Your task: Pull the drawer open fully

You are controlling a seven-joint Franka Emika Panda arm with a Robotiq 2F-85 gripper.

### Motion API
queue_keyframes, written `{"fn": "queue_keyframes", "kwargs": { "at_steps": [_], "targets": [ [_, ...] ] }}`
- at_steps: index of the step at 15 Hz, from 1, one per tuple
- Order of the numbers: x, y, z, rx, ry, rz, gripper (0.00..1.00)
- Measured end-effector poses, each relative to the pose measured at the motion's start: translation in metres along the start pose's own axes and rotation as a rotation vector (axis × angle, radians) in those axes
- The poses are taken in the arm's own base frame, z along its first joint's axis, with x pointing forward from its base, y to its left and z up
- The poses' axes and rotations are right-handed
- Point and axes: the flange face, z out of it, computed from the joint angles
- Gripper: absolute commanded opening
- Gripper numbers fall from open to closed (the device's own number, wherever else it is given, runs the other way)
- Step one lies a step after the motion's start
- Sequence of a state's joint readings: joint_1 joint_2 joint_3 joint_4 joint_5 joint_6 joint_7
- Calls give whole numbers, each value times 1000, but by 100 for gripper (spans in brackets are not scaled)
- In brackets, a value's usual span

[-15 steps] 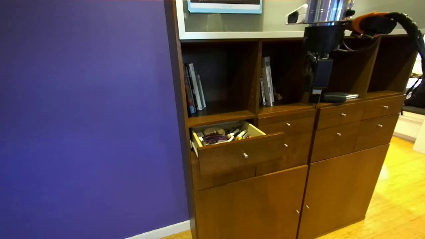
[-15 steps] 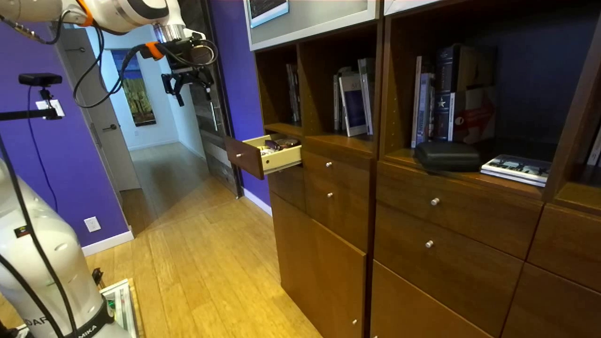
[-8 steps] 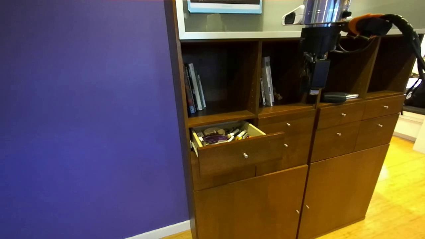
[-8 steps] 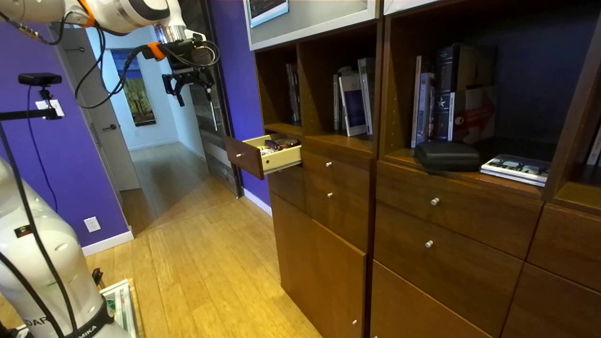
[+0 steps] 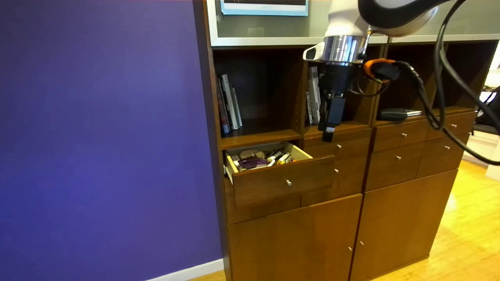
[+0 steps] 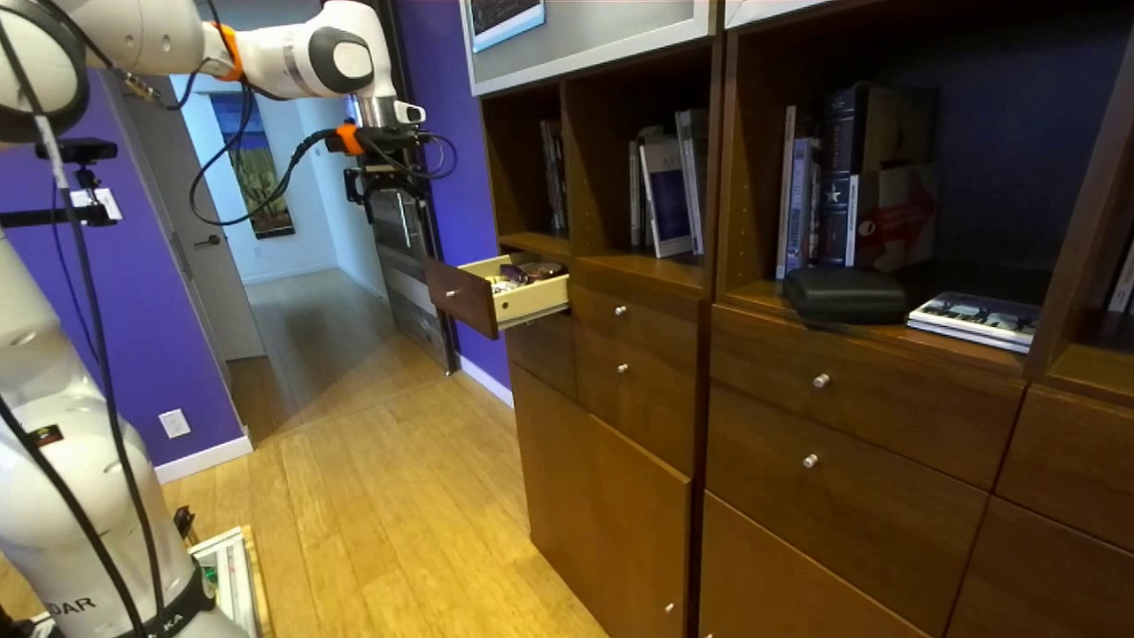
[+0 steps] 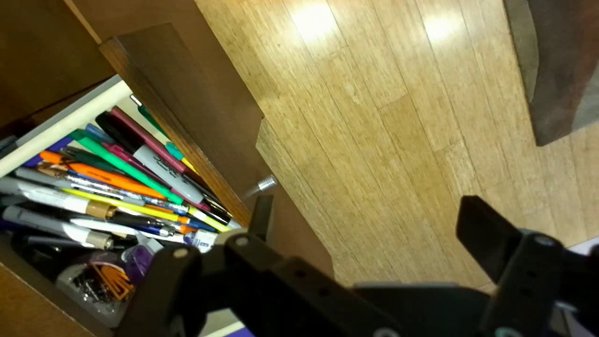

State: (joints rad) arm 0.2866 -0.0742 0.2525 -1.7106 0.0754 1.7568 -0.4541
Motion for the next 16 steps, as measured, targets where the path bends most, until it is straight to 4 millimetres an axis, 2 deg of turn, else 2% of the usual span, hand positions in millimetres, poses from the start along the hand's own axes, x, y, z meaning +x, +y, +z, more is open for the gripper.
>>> {"fn": "queue_keyframes", "kwargs": {
  "at_steps": [4,8,16],
  "targets": [
    [15,31,35,11,9,224,100],
    [19,51,50,4,36,439,100],
    [23,56,59,-4,44,502,100]
  ]
}}
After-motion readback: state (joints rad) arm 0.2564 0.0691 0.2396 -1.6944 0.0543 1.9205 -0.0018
